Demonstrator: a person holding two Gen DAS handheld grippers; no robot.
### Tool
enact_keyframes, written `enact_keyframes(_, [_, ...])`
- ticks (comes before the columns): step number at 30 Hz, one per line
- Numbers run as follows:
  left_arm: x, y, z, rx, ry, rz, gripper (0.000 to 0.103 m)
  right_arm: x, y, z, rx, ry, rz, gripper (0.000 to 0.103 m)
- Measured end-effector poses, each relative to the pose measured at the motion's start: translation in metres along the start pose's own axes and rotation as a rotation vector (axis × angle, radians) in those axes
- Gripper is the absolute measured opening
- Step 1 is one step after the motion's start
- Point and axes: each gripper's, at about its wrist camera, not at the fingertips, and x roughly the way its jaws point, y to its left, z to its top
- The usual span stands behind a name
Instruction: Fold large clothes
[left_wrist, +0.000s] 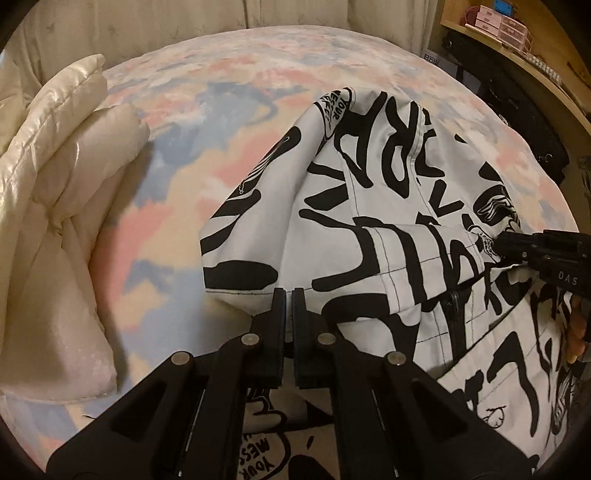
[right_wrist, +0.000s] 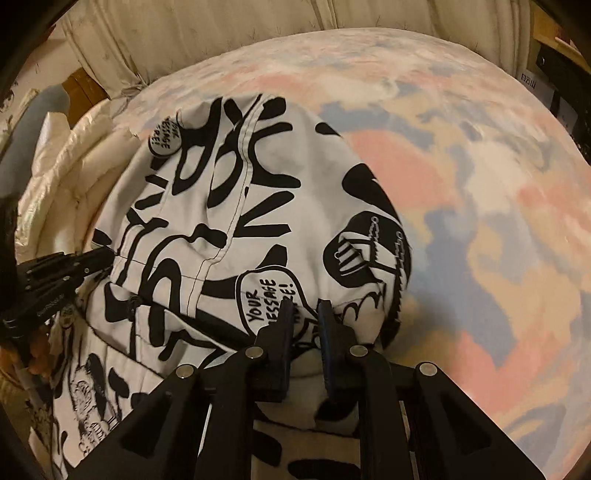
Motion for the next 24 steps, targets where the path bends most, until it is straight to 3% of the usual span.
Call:
enact_keyframes(3, [-0.009, 0.001, 0.005, -0.001, 0.007, -0.011, 0.002, -0.012, 0.002, 0.003, -0.011, -0.013, -0.007, 0.024])
enact_keyframes(5, [-0.017, 0.003, 0.011, 0.007, -0.006, -0.027, 0.009, -0.024, 0.003, 0.005, -0.025, -0.039, -0.011, 0.035])
enact_keyframes(7, [-0.024, 0.003, 0.017, 0.008, -0.020, -0.036, 0.031, -0.038, 0.001, 0.007, -0.036, -0.064, -0.024, 0.044])
enact_keyframes(9, [-0.032, 0.005, 0.022, 0.002, -0.045, -0.046, 0.047, -0.047, 0.004, 0.012, -0.046, -0.087, -0.038, 0.050])
enact_keyframes(10, [-0.035, 0.005, 0.025, 0.001, -0.055, -0.050, 0.050, -0.050, 0.004, 0.014, -0.050, -0.094, -0.041, 0.053])
enact_keyframes(15, [-0.034, 0.007, 0.039, 0.003, -0.060, -0.055, 0.050, -0.057, -0.003, 0.023, -0.060, -0.105, -0.066, 0.057])
enact_keyframes(19, [-0.025, 0.008, 0.051, 0.009, -0.037, -0.075, 0.051, -0.052, -0.008, 0.033, -0.049, -0.117, -0.106, 0.077])
enact_keyframes(24, [-0.011, 0.010, 0.061, 0.029, -0.020, -0.068, 0.052, -0.038, -0.012, 0.046, -0.041, -0.110, -0.111, 0.079])
